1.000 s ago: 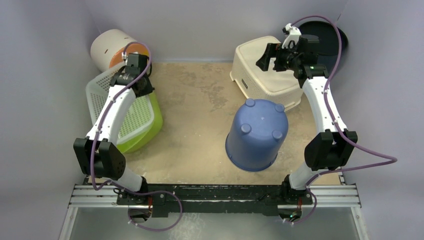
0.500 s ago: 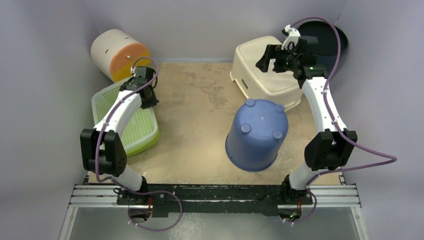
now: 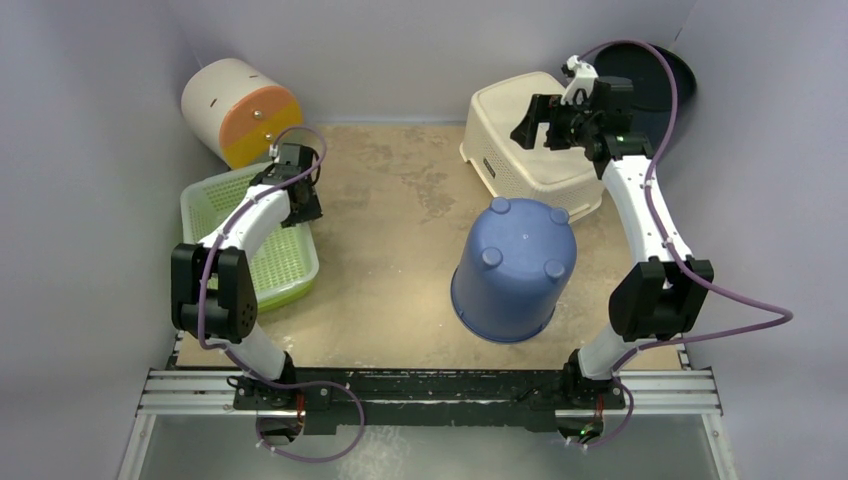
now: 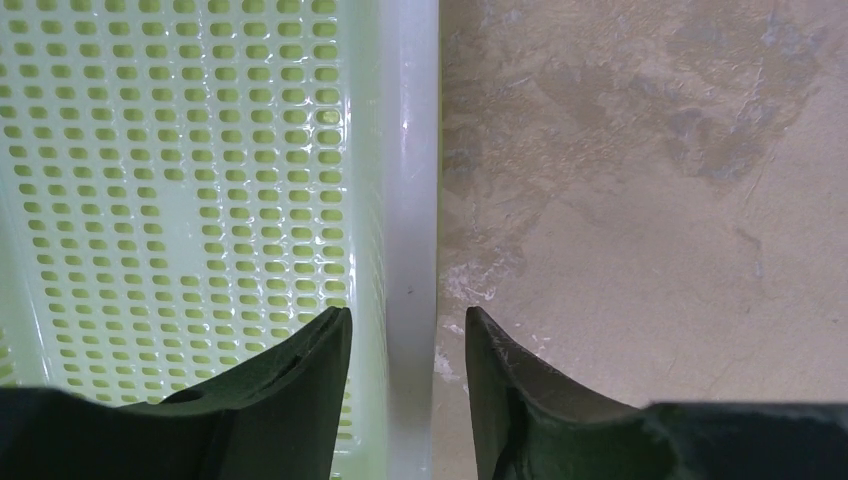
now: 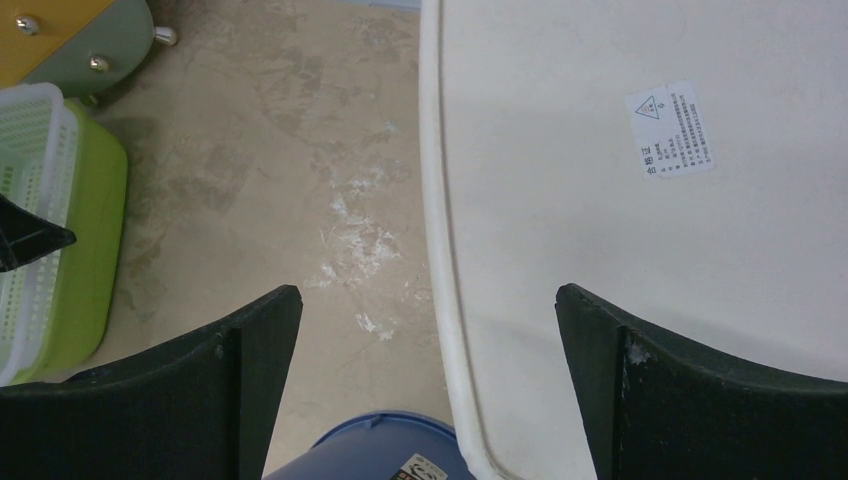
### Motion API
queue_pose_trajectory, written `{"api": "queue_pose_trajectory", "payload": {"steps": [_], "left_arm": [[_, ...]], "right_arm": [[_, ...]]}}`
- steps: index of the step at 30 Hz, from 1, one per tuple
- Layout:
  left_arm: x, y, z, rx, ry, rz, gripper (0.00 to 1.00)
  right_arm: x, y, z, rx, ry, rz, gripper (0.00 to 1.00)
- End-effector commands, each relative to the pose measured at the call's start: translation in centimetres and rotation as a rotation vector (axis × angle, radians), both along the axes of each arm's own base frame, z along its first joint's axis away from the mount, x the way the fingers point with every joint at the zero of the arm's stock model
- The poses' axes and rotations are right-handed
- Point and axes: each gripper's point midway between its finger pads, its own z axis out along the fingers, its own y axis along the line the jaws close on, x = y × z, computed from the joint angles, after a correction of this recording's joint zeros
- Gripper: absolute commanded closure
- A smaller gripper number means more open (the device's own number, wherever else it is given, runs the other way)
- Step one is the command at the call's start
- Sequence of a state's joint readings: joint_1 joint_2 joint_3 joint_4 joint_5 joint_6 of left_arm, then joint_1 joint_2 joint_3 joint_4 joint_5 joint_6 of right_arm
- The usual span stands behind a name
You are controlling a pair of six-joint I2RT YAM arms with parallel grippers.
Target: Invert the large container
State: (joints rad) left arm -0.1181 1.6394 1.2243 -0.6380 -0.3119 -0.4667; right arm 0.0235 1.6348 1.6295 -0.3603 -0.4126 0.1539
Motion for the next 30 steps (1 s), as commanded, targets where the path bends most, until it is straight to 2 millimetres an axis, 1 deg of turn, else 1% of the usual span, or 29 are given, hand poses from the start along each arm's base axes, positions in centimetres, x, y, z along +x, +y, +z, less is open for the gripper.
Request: {"api": "queue_pose_trajectory", "payload": {"steps": [1,2,3,4,9,12,14,17,22,25,26,30], "left_arm": [[1.3,0.4,0.9,0.007,-0.06,0.006,0.53],[1.4,0.3,1.1,0.006,-0.062,0.006,0.52],[1.4,0.3,1.2,0.005,-0.065,0.009,0.53],[1.4,0.4,1.2,0.008,-0.065,0.011,0.58],[1.3,0.7,1.3,0.021,-0.058,0.027,1.0],[1.4,0.8,1.9,0.023,-0.07,0.027,1.0],[1.5,0.9,3.2,0.029,-0.086,0.029,1.0],[1.8,1.3,6.5,0.053,-0.112,0.026,1.0],[2.4,2.0,13.6,0.101,-0.202,0.01,1.0],[3.0,1.3,17.7,0.066,-0.278,-0.019,1.0],[3.4,1.1,19.4,0.055,-0.313,-0.023,1.0],[3.6,1.0,24.0,0.037,-0.413,-0.011,1.0]], "right_arm": [[-0.3,0.3,2.5,0.004,-0.073,0.019,0.0],[-0.3,0.3,2.5,0.003,-0.072,0.019,0.0],[-0.3,0.3,2.4,0.003,-0.07,0.019,0.0],[-0.3,0.3,2.4,0.002,-0.069,0.02,0.0],[-0.2,0.3,2.1,0.002,-0.065,0.02,0.0],[-0.2,0.3,1.9,0.002,-0.061,0.021,0.0],[-0.1,0.3,1.8,0.002,-0.058,0.019,0.0],[-0.1,0.4,1.6,0.002,-0.054,0.021,0.0],[0.4,0.3,1.5,0.0,-0.055,0.019,0.0],[0.5,0.3,1.3,-0.001,-0.053,0.02,0.0],[0.5,0.3,1.2,-0.001,-0.051,0.02,0.0],[0.5,0.3,0.9,-0.003,-0.045,0.021,0.0]]}}
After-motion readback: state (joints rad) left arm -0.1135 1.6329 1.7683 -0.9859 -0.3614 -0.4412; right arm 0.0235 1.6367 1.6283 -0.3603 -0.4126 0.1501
